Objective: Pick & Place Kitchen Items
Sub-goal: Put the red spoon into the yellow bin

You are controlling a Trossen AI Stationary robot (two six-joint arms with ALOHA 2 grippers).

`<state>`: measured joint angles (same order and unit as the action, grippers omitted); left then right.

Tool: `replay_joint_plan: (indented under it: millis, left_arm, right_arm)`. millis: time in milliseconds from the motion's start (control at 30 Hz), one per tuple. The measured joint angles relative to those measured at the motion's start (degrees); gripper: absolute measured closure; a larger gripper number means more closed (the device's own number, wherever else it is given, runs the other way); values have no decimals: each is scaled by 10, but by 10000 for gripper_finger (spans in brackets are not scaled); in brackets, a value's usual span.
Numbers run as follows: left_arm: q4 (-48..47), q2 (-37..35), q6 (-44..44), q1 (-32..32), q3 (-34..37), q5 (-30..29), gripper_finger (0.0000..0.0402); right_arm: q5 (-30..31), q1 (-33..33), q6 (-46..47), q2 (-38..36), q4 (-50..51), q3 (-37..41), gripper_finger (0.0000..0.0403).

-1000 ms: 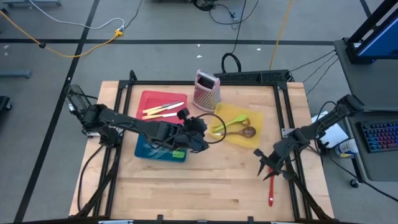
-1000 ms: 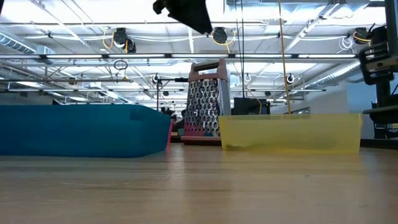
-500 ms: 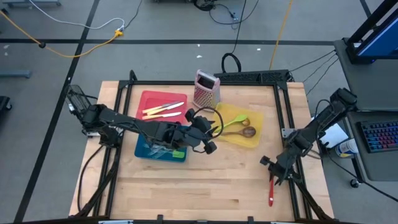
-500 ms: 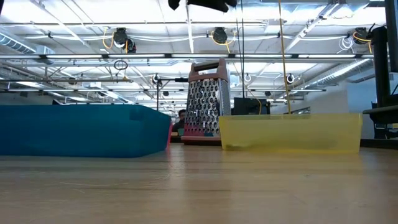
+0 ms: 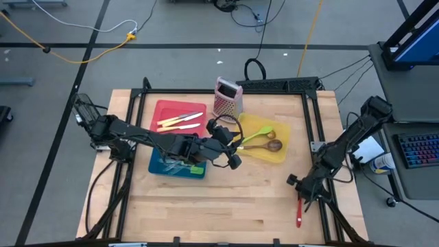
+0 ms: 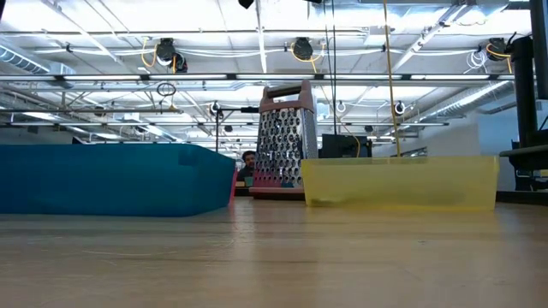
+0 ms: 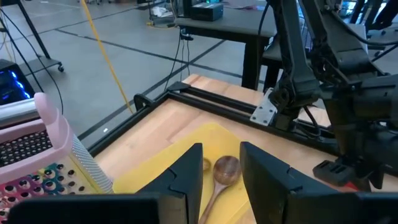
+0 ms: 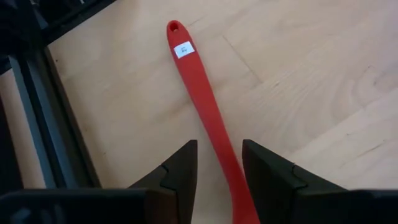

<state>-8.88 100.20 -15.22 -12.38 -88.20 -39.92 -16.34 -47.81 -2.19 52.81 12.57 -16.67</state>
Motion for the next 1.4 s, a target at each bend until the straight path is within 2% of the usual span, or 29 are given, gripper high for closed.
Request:
replay_joint_plan:
  millis: [467,733,1167,1233,1300,1400]
  left_arm:
    - [0,0,0,0,0,0,291]
    - [0,0,0,0,0,0,291]
    - [1,0,0,0,0,0,291]
    - [1,0,0,0,0,0,291]
    - [1,0,0,0,0,0,291]
    - [4,0,0,0,0,2,291]
  right_arm:
    - [1,4,-20,17,-13,1,287]
    - [-6,24,6,22,-51,2,287]
    - [-15,52,-32,41,-56,-1,287]
    - [46,65,-31,38,-63,-1,287]
    - [74,75,-19,35,-58,0,287]
    - [105,85,18,34,-110,-2,287]
